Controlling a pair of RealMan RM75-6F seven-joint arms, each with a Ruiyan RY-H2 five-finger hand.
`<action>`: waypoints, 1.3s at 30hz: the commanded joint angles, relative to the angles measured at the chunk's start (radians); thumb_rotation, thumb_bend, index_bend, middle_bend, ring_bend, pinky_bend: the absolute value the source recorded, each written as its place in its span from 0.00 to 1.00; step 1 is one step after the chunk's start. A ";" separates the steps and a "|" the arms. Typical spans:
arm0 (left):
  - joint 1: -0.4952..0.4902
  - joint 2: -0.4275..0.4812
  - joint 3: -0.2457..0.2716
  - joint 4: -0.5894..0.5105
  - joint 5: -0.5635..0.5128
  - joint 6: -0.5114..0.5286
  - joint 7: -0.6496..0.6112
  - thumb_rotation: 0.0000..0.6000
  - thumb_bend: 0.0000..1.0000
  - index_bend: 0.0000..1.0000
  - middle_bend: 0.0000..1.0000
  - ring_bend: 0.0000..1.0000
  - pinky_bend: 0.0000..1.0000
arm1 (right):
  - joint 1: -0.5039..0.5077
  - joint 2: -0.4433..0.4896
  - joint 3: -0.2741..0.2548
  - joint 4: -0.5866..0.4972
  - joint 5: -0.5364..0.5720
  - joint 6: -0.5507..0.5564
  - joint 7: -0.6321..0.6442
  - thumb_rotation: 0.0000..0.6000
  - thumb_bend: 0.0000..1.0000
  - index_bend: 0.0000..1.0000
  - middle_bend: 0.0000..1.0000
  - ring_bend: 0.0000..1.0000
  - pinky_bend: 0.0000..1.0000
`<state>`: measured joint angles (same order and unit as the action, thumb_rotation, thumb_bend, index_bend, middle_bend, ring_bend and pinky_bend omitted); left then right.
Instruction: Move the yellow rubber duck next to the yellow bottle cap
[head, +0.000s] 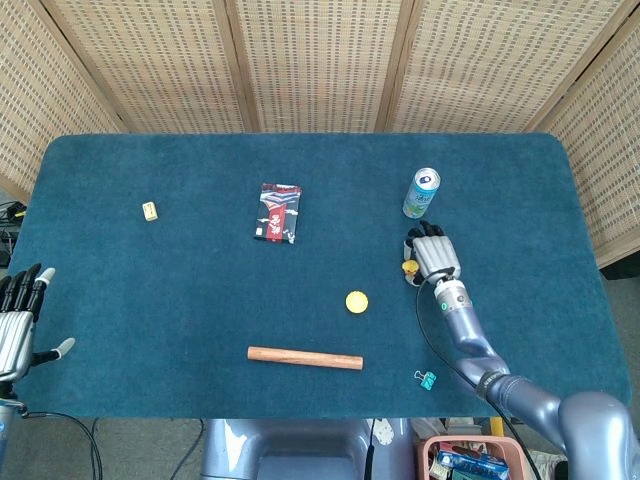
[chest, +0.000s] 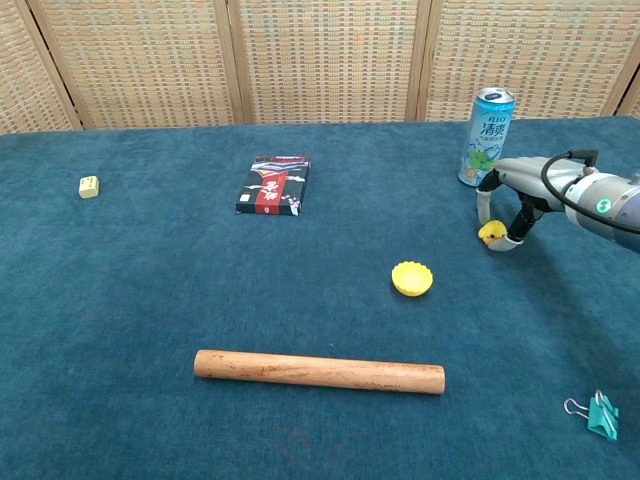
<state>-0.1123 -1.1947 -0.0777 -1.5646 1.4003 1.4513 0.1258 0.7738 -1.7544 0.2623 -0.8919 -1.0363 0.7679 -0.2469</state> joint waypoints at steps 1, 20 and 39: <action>-0.002 -0.003 0.002 0.000 0.002 -0.002 0.005 1.00 0.12 0.00 0.00 0.00 0.00 | 0.000 -0.001 -0.002 0.000 -0.010 0.007 0.010 1.00 0.20 0.52 0.21 0.00 0.10; -0.002 -0.003 0.015 -0.009 0.027 0.001 0.009 1.00 0.12 0.00 0.00 0.00 0.00 | -0.104 0.166 -0.065 -0.430 -0.052 0.231 -0.167 1.00 0.20 0.53 0.21 0.00 0.10; -0.002 -0.006 0.026 -0.013 0.033 -0.007 0.020 1.00 0.12 0.00 0.00 0.00 0.00 | -0.107 0.131 -0.088 -0.694 -0.006 0.325 -0.378 1.00 0.20 0.53 0.21 0.00 0.10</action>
<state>-0.1137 -1.2002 -0.0514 -1.5774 1.4341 1.4452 0.1459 0.6597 -1.6150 0.1686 -1.5880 -1.0517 1.0983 -0.6178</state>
